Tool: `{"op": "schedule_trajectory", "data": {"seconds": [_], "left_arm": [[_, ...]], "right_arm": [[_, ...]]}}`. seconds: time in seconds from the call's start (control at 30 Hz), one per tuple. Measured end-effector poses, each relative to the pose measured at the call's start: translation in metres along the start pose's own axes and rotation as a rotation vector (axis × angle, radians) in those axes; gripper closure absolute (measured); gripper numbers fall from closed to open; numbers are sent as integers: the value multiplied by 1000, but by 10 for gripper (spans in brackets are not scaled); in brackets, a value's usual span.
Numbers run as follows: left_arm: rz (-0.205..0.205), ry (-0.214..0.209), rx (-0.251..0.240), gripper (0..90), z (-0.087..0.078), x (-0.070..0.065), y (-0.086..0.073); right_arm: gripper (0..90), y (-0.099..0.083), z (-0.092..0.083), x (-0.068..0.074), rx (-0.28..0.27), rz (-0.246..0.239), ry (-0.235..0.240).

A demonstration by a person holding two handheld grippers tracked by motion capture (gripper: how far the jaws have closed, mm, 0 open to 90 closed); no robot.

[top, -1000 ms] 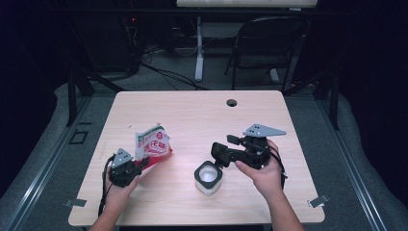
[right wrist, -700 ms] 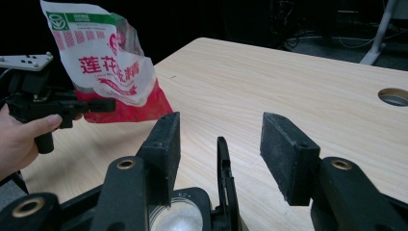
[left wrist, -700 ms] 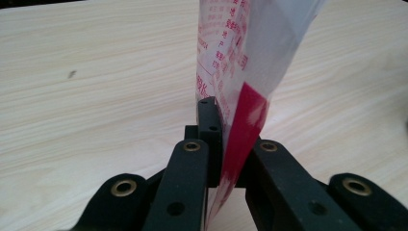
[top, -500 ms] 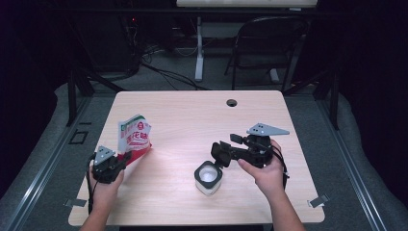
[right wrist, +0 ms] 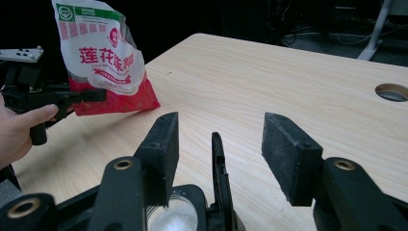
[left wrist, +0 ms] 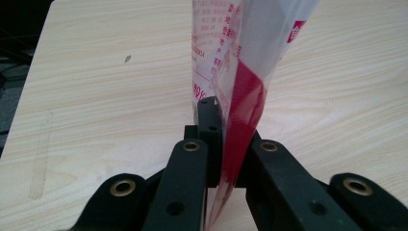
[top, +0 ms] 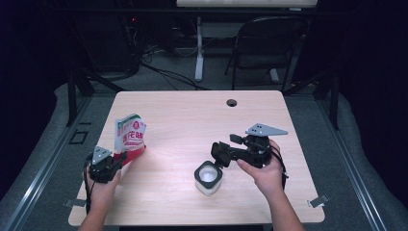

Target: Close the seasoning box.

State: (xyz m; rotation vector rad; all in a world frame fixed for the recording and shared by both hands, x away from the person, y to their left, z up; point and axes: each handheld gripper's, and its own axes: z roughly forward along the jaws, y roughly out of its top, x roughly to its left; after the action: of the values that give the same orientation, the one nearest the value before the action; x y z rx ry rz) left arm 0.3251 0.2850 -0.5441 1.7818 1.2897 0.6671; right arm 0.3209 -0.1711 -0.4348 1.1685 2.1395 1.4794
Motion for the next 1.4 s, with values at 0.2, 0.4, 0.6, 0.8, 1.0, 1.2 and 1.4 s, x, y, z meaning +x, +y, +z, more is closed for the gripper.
{"op": "schedule_trajectory", "data": {"seconds": [0.2, 0.4, 0.6, 0.8, 1.0, 1.2, 1.4], "left_arm": [[-44, -30, -2, 802, -4, 2, 0], [-67, -27, -23, 711, -9, 4, 0], [-98, -39, -56, 450, -11, 7, -2], [-111, -43, -92, 368, -13, 8, -1], [-104, -57, -114, 365, -15, 5, 1], [-38, -101, -112, 360, -21, -7, 4], [30, -155, -99, 314, -25, -30, 9]], "right_arm": [[472, 0, -1, -1, -8, 5, -1], [470, 0, -1, 0, -14, 8, -2], [468, 0, -1, 0, -14, 8, 2], [463, 0, -1, 0, -17, 8, 2], [461, 0, -2, -1, -18, 9, -2], [460, 0, -2, -1, -16, 9, -5], [458, 1, -4, -3, -28, 16, -8]]}}
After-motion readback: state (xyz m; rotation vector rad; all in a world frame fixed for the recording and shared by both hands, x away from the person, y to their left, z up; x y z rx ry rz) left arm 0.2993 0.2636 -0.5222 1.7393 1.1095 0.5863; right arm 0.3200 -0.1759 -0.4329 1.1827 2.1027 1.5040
